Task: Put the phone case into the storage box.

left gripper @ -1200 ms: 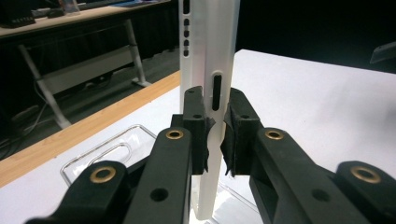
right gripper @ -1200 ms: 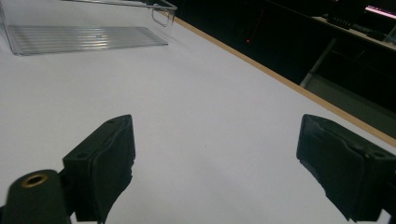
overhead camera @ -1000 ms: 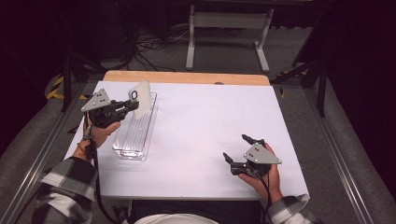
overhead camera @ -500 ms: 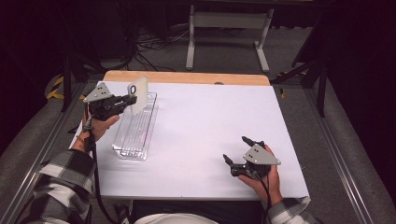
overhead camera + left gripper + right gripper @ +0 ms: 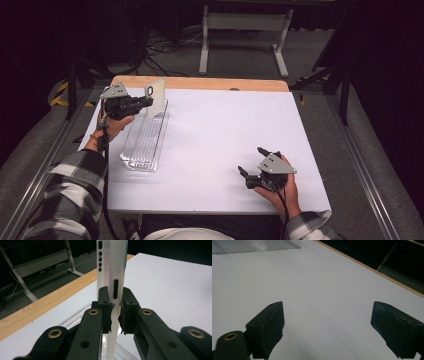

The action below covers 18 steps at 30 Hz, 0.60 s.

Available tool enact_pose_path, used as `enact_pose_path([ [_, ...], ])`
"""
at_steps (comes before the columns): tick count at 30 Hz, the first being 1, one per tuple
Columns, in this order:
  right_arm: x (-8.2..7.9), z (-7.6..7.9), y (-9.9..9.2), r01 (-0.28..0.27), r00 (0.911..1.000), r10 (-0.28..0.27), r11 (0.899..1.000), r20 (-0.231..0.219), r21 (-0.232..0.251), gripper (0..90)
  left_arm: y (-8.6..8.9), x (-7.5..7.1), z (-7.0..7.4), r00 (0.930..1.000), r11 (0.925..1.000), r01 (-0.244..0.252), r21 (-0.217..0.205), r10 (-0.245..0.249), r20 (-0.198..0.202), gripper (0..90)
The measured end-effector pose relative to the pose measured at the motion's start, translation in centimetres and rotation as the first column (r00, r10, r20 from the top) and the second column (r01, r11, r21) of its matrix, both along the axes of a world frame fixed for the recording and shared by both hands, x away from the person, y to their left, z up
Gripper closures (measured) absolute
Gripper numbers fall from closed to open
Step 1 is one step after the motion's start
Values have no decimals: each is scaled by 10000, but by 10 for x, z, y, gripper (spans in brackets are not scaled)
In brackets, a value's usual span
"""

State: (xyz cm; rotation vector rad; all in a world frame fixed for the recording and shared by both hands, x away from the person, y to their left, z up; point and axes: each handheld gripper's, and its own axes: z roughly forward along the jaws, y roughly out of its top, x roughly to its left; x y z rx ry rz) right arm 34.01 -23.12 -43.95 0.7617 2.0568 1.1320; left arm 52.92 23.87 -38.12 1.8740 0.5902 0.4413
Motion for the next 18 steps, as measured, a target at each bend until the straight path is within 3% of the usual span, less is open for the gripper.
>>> enact_pose_path([
  [13,0,-3,2,-136,9997,128,9992,-209,-380,133,-9,22,-19,9987,9979,-182,622,212,-469,811],
  [18,0,-5,3,-188,9995,175,9986,-254,-497,133,-8,25,-25,9969,9985,-208,500,245,-747,811],
])
